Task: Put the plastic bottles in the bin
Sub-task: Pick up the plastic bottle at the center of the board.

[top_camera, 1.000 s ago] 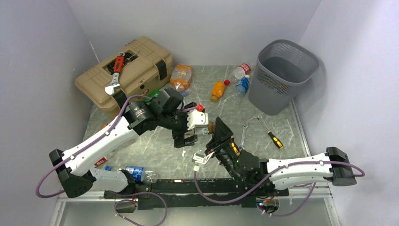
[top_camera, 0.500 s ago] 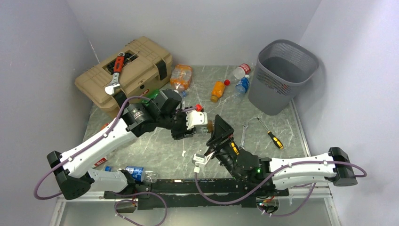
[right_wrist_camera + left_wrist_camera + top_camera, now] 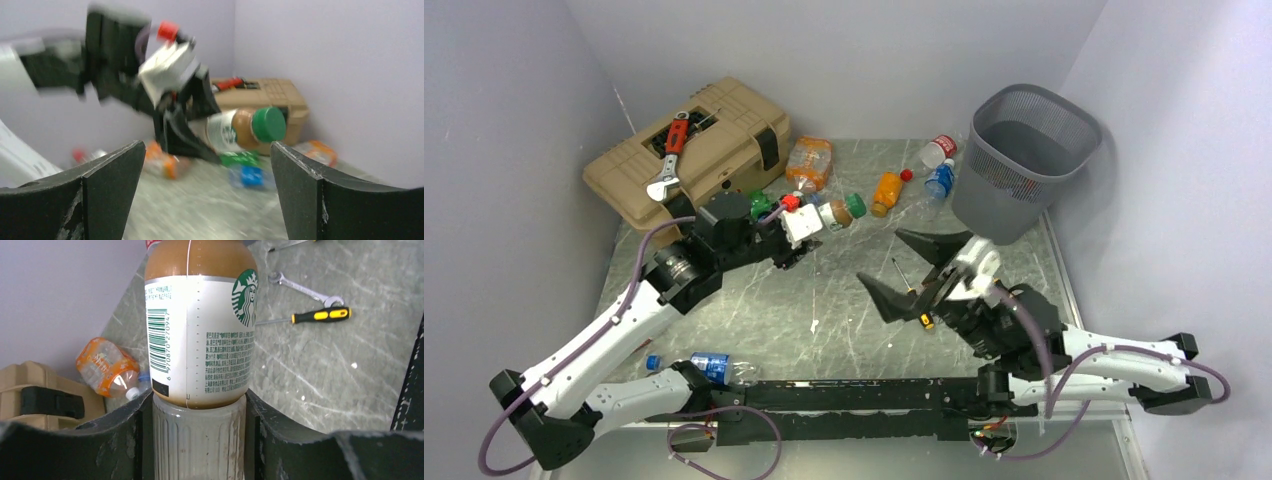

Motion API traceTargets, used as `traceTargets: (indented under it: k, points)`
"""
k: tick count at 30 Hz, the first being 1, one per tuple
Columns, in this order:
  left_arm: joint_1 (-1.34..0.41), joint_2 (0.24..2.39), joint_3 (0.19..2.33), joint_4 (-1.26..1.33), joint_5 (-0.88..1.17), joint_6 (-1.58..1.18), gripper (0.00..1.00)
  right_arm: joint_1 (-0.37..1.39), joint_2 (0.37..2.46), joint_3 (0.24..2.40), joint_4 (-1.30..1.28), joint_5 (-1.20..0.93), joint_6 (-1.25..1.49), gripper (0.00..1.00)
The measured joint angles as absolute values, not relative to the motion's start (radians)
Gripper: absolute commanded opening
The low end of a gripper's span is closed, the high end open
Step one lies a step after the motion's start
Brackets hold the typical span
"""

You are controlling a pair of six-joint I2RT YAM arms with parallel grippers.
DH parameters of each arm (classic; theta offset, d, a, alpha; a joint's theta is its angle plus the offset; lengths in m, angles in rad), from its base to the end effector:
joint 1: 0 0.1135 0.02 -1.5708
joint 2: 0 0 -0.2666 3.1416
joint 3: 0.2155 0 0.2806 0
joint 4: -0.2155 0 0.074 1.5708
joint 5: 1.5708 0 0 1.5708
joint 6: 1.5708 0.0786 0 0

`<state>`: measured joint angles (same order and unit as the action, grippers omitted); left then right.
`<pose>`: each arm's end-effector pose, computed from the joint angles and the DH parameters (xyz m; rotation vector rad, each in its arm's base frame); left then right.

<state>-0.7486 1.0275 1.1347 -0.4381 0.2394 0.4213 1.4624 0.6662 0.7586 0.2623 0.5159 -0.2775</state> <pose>0.2001 -0.2114 0.3818 1.1914 1.5020 -0.4488 0.0614 0.2059 0.4127 -0.6300 1.1325 0.7070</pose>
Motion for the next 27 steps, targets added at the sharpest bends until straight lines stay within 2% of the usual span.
traceTargets:
  k: [7, 12, 15, 23, 27]
  points:
    - [-0.74, 0.921, 0.946, -0.247, 0.29, 0.34, 0.25, 1.263, 0.72, 0.852, 0.337, 0.466, 0.178, 1.0]
    - [-0.74, 0.848, 0.816, -0.13, 0.32, 0.286, 0.25, 1.02, 0.833, 0.955, 0.314, 0.265, 0.454, 0.99]
    - [-0.74, 0.835, 0.807, -0.083, 0.353, 0.242, 0.26, 0.929, 0.891, 0.961, 0.313, 0.164, 0.581, 0.99]
    - [-0.74, 0.782, 0.747, 0.08, 0.423, 0.107, 0.25, 0.896, 0.943, 0.921, 0.316, 0.042, 0.692, 0.99]
    - [-0.74, 0.806, 0.744, 0.105, 0.438, 0.083, 0.26, 0.896, 0.965, 0.92, 0.337, 0.003, 0.705, 0.91]
